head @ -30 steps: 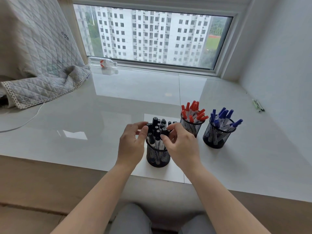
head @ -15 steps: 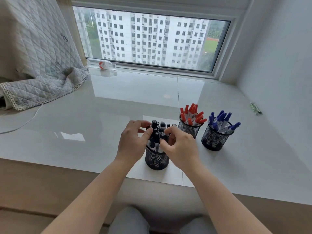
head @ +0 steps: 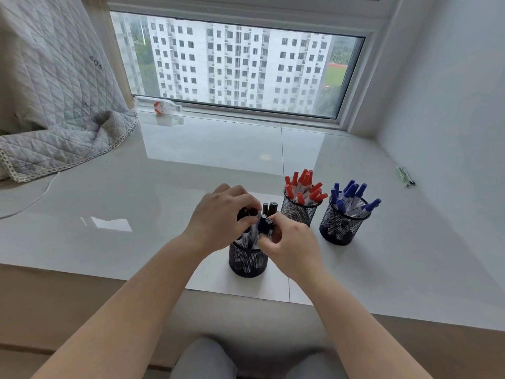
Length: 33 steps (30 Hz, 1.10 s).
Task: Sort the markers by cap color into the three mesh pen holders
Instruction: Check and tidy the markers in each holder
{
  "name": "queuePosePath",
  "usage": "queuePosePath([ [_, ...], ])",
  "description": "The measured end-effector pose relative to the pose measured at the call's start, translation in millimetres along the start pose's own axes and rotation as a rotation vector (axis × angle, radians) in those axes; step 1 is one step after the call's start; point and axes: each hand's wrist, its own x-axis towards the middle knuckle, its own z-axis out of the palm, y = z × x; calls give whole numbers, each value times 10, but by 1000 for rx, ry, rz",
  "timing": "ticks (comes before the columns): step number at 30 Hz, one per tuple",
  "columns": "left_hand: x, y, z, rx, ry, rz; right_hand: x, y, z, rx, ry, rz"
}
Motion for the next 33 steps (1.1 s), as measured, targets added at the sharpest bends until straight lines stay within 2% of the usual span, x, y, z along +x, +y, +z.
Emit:
queuePosePath([
  [4, 27, 25, 6, 56, -60, 2, -11, 20, 0, 29, 5, -23],
  [10, 45, 44, -22, -28, -9, -36, 58, -4, -192, 438, 338, 61],
  [14, 19, 14, -130, -157, 108, -69, 127, -2, -356, 586, 487, 113],
  [18, -23, -87, -266, -377, 371, -189, 177, 59, -476, 862, 587, 266],
  [20, -47, -141, -305, -470, 509, -288, 198, 82, -493, 1043, 530, 366],
  [23, -95, -235, -289, -660, 667, -504, 197, 82, -481, 1382, 346, 436],
  [27, -164, -285, -231, -1219, 764, -764, 185, 58, -439, 1697, 136, 445],
  [30, -210, -262, -191, -1573, 793, -847, 176, 27, -397, 1808, 34, 413],
  [33, -238, -188, -136, -1782, 751, -857, 174, -11, -358, 1700, -52, 359],
])
